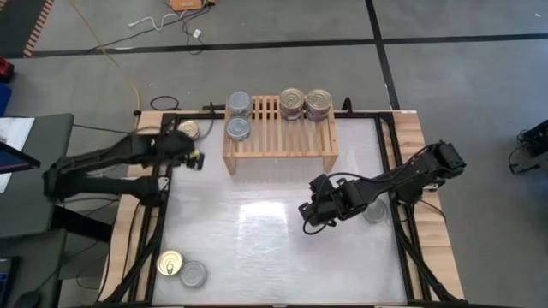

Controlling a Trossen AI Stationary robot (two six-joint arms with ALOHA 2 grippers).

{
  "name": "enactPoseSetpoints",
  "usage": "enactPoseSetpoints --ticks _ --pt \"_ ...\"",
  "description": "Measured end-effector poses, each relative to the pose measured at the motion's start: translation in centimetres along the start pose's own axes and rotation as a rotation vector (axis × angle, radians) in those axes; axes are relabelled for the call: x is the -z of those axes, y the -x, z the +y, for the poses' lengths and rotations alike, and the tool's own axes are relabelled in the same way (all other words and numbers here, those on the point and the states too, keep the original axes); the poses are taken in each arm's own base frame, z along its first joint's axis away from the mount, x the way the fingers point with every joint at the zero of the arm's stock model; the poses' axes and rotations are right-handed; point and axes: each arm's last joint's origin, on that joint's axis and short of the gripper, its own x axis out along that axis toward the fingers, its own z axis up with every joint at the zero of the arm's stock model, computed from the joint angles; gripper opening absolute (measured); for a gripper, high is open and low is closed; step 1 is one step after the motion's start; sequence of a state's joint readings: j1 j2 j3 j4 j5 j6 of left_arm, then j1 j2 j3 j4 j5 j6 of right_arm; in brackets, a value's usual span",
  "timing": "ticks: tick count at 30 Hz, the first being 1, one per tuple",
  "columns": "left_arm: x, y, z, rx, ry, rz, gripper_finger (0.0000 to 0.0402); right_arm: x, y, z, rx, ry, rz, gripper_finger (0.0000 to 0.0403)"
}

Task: Stack canned seafood by type on shelf
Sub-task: Move the green tuna can to the center of the table

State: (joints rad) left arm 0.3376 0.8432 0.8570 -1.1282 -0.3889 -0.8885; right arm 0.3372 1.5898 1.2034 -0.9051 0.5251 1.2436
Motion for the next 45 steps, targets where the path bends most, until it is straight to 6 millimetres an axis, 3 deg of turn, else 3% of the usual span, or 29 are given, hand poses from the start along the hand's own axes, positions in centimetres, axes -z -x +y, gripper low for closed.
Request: enactPoseSetpoints --ticks 8,14,23,30,37,45 --pt "-3.5 -3.4 2.8 -0.125 0.137 0.128 0.0212 -1.1 -0.7 -0.5 0.026 0.061 -0.003 0.0024" --pt "-5.2 -6.8 3.2 -0.166 0.118 0.189 0.0212 -1.5 -0.9 -0.7 0.037 0.077 -0.002 0.0024" --pt "-5.7 -11.7 3.4 -0.286 0.038 0.350 0.0212 -1.5 -0.9 -0.7 0.032 0.042 -0.002 0.0024" --pt "-4.7 -13.9 3.6 -0.295 -0.032 0.418 0.0212 -1.6 -0.9 -0.4 0.006 0.013 -0.013 0.0024" --pt "-1.9 -13.8 3.8 -0.234 -0.050 0.473 0.0212 -1.6 -0.8 0.1 -0.034 -0.043 -0.026 0.0024" --pt "0.4 -9.8 2.4 -0.073 -0.037 0.454 0.0212 -1.3 -0.6 0.4 -0.054 -0.080 -0.027 0.0025"
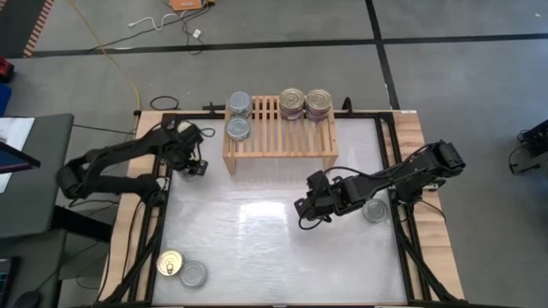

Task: Stack canned seafood by type on shelf
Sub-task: Move the green tuna can to the center of the table

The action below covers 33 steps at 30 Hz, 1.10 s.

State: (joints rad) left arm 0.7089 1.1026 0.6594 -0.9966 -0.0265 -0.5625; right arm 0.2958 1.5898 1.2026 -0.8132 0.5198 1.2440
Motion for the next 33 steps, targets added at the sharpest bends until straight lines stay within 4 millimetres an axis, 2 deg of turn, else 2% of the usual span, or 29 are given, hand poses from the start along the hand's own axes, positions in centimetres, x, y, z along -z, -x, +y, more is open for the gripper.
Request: enactPoseSetpoints --ticks 8,12,18,22,26,29,33 --pt "3.8 2.3 -2.0 0.114 -0.087 -0.039 0.0212 0.1 0.1 0.3 -0.027 -0.032 0.000 0.0025" --pt "4.4 2.4 -2.3 -0.017 -0.099 -0.161 0.0212 0.2 0.2 0.5 -0.047 -0.051 -0.003 0.0025" --pt "4.4 2.4 -1.6 -0.185 -0.105 -0.243 0.0212 0.6 0.6 1.1 -0.089 -0.066 -0.008 0.0026" --pt "4.3 1.9 -1.7 -0.261 -0.148 -0.227 0.0212 1.1 0.9 1.4 -0.118 -0.104 -0.005 0.0026" --pt "4.5 0.0 -2.0 -0.320 -0.197 -0.189 0.0212 2.1 1.6 1.8 -0.148 -0.126 0.007 0.0026" --pt "4.8 -1.0 -2.6 -0.286 -0.203 -0.157 0.0212 3.1 2.1 2.0 -0.160 -0.127 0.020 0.0026" --pt "5.2 -1.3 -3.3 -0.231 -0.188 -0.142 0.0212 4.1 2.7 2.0 -0.157 -0.119 0.033 0.0026"
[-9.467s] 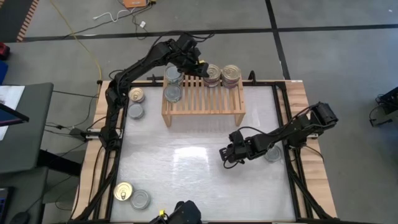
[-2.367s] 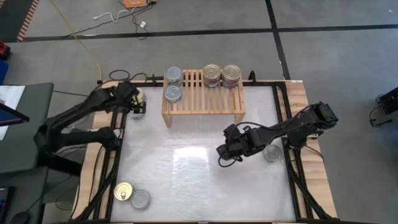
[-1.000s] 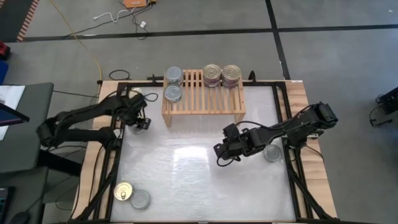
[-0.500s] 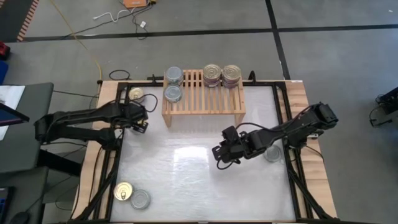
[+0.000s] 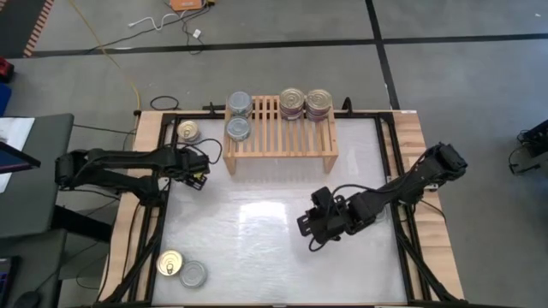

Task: Stack canned seafood by type on shelf
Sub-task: Move the green tuna can to the center of the table

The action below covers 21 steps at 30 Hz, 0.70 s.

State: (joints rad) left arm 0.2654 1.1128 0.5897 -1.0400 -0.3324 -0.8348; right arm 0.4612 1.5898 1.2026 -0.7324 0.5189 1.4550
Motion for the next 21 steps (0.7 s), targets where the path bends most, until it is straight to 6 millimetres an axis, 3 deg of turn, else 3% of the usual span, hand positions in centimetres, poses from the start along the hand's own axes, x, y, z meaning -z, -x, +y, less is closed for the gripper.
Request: enactPoseSetpoints --ticks 8,16,21 --pt "1.1 1.0 -3.0 0.300 0.038 0.070 0.0212 0.7 0.4 -0.4 0.038 0.037 0.013 0.0027" --pt "3.6 3.8 -7.4 0.639 0.158 0.064 0.0212 1.4 0.7 -1.2 0.098 0.169 0.076 0.0027" --pt "4.9 3.8 -10.4 0.710 0.235 0.069 0.0212 2.7 1.6 -1.8 0.143 0.260 0.107 0.0027"
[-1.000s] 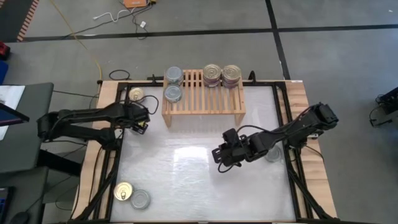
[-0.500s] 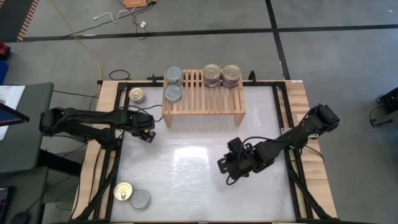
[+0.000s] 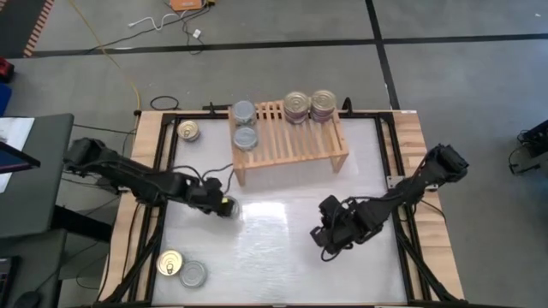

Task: Stack canned seafood by type on shelf
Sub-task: Move the green tuna can to the center of the table, then adjust the shelf

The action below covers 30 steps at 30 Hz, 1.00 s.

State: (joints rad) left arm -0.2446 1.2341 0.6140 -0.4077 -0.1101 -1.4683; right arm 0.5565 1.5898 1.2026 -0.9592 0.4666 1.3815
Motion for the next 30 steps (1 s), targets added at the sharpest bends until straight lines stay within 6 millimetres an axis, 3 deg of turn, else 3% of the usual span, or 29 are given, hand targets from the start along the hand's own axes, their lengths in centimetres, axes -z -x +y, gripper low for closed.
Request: enactPoseSetpoints --ticks 6,12,19,23,30 --pt "2.2 -2.5 -4.3 0.053 -0.030 0.041 0.0212 2.0 1.0 -0.2 0.021 0.090 0.020 0.0027" --pt "2.2 -0.8 -6.8 -0.051 -0.066 -0.040 0.0212 2.6 1.3 -0.2 0.012 0.138 0.022 0.0027" --pt "1.8 3.0 -5.2 -0.254 0.101 -0.093 0.0212 2.1 1.1 0.2 -0.022 0.162 0.011 0.0027" --pt "2.8 4.3 -5.0 -0.234 0.106 -0.082 0.0212 1.1 0.7 0.8 -0.075 0.172 -0.009 0.0027" --pt "6.0 5.3 -5.1 -0.159 0.068 -0.030 0.0212 -3.4 -0.9 2.2 -0.256 0.198 -0.064 0.0020"
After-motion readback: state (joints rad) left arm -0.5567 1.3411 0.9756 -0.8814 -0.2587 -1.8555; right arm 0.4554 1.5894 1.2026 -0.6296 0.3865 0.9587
